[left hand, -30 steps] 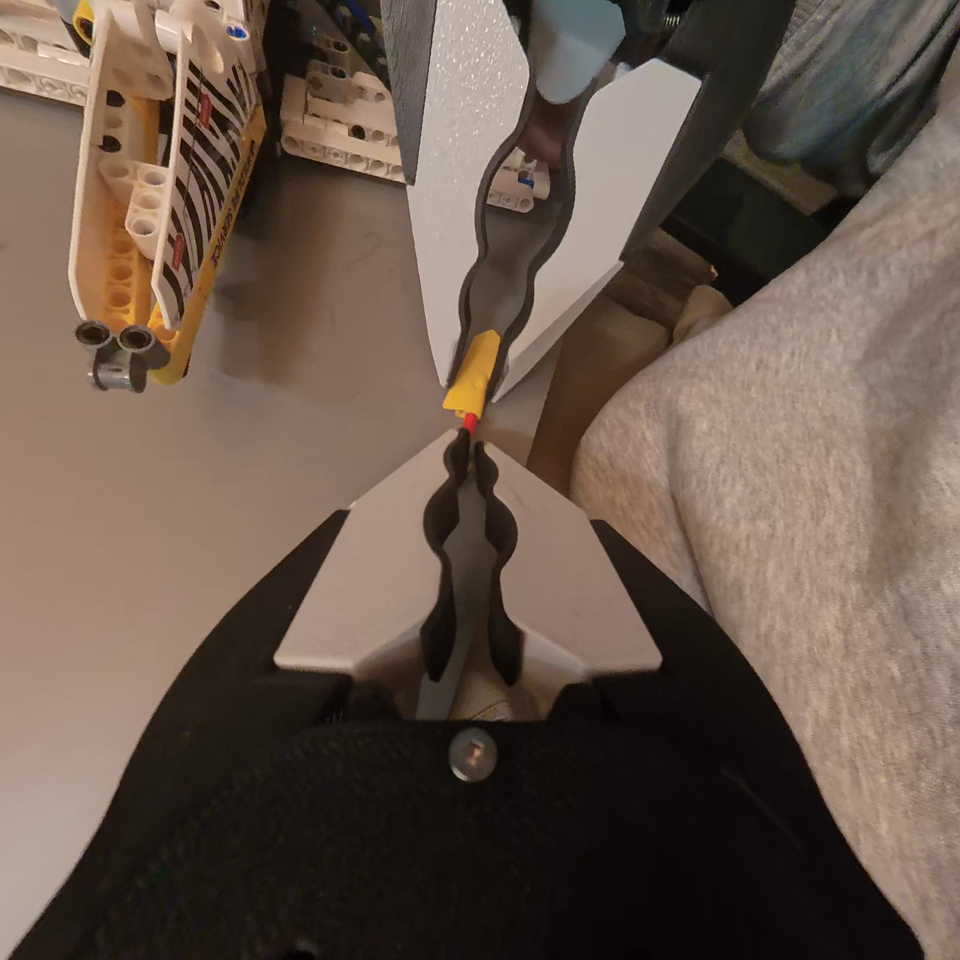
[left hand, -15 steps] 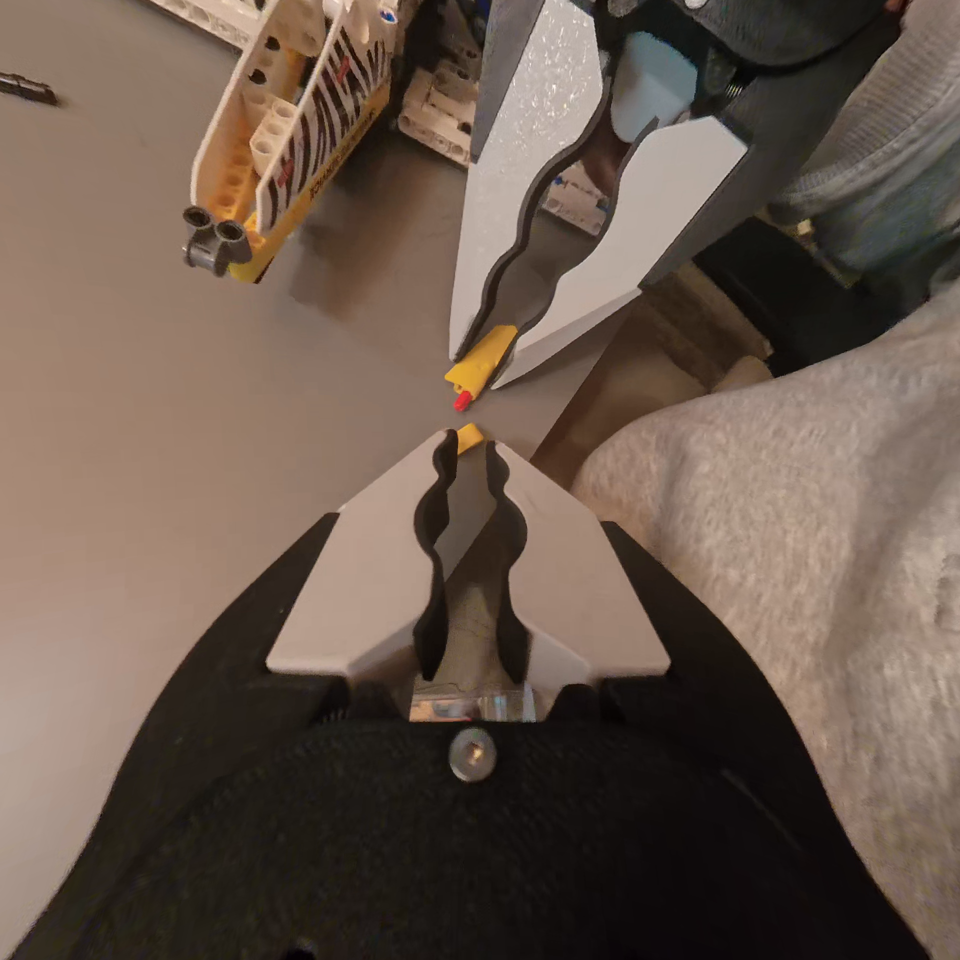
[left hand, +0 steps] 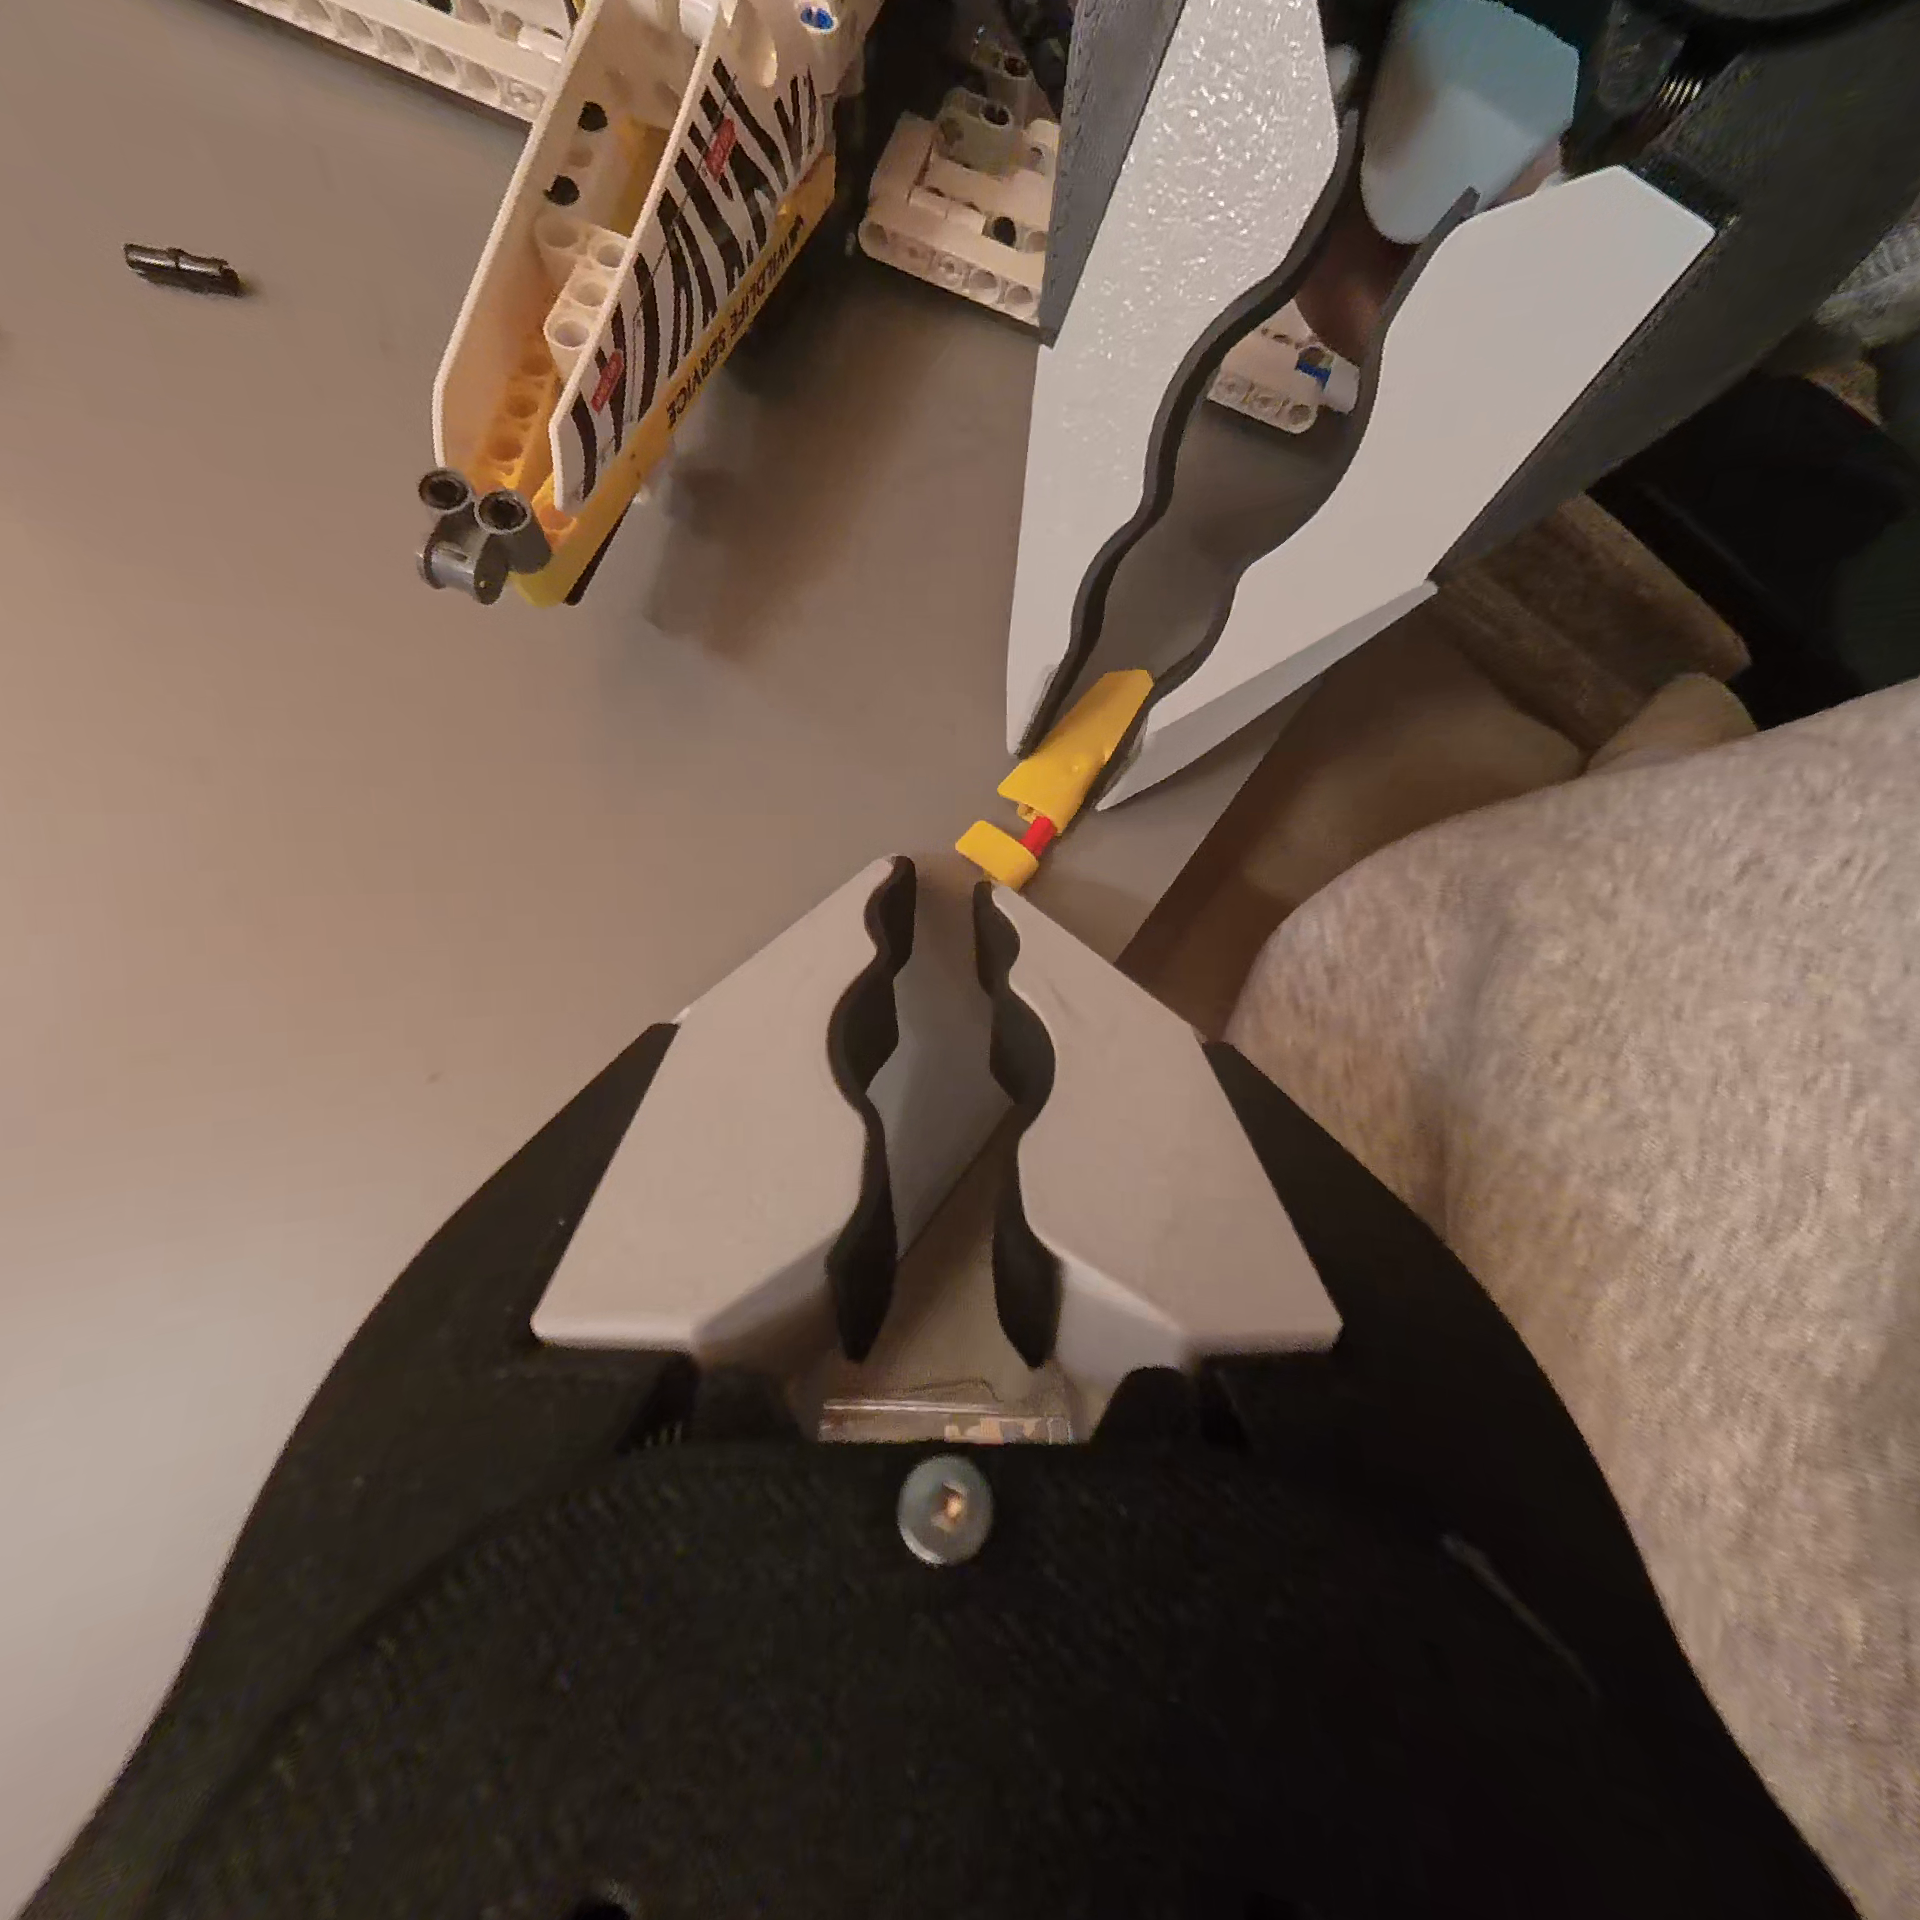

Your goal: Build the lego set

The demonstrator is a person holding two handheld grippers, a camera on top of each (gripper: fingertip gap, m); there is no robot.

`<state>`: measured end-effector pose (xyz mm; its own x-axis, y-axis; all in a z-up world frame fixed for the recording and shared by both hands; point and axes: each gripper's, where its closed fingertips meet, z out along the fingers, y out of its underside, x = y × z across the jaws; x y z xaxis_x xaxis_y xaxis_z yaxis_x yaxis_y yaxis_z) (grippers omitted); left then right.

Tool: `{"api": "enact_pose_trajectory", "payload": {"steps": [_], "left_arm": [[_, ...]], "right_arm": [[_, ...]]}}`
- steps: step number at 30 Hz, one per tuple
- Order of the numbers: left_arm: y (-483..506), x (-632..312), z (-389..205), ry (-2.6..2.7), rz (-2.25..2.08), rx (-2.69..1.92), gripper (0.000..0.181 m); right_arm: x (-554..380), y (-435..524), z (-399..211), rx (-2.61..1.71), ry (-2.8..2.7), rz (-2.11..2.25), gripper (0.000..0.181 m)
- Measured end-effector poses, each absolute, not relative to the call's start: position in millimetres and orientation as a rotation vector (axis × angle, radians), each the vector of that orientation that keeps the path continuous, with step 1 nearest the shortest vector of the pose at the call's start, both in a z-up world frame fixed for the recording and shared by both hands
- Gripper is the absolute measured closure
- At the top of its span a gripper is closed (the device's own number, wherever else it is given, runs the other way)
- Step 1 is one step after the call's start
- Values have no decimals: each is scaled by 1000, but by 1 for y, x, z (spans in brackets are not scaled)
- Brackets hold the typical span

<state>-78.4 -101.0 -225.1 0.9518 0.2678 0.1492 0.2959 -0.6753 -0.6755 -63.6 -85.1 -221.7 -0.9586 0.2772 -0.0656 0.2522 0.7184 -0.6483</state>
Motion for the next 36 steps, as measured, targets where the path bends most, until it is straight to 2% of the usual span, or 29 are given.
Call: {"api": "enact_pose_trajectory", "payload": {"steps": [23, 36], "left_arm": [[-101, -67, -226, -469, -280, -2305, 181], [-99, -66, -226, -467, -285, -2309, 181]], "right_arm": [[-67, -82, -223, -774, -2826, 1015, 169], [-67, -84, -224, -762, -2906, 945, 169]]}}
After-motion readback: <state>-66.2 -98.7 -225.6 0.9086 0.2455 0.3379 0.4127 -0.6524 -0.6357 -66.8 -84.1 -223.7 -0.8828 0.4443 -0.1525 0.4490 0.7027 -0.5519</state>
